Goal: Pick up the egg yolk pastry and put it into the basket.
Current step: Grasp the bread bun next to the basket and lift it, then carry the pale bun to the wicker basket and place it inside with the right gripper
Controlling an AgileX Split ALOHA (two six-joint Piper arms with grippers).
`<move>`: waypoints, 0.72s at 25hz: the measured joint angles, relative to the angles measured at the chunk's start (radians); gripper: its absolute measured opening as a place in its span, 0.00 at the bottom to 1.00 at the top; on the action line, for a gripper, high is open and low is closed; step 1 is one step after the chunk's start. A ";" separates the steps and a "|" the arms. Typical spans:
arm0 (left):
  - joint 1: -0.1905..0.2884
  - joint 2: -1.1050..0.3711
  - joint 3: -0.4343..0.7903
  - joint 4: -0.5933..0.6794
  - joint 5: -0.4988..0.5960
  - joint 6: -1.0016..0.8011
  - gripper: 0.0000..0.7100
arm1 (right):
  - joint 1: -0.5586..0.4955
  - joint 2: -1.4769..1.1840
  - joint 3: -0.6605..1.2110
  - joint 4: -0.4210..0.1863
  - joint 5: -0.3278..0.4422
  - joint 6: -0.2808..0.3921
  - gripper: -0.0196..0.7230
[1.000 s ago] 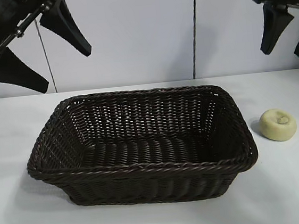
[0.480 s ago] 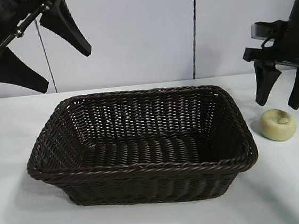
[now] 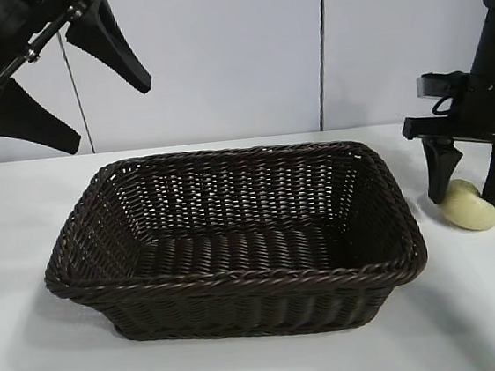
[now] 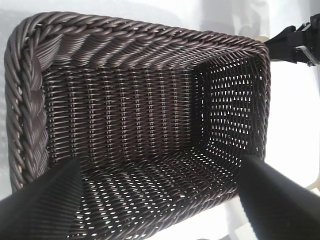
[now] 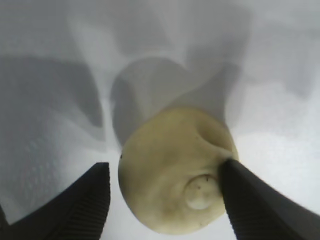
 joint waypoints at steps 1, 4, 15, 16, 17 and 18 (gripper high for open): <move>0.000 0.000 0.000 0.000 0.000 0.000 0.86 | 0.000 0.000 0.000 0.000 0.005 0.000 0.26; 0.000 0.000 0.000 0.000 0.000 0.000 0.86 | 0.000 -0.001 -0.003 0.000 0.024 0.000 0.14; 0.000 0.000 0.000 0.000 0.000 0.001 0.86 | 0.000 -0.046 -0.156 0.106 0.106 0.000 0.12; 0.000 0.000 0.000 0.000 0.001 0.001 0.86 | 0.000 -0.065 -0.170 0.118 0.107 0.000 0.12; 0.000 0.000 0.000 0.000 0.001 0.001 0.86 | 0.000 -0.084 -0.182 0.126 0.108 0.000 0.12; 0.000 0.000 0.000 0.000 0.001 0.001 0.86 | 0.000 -0.105 -0.192 0.133 0.108 -0.001 0.12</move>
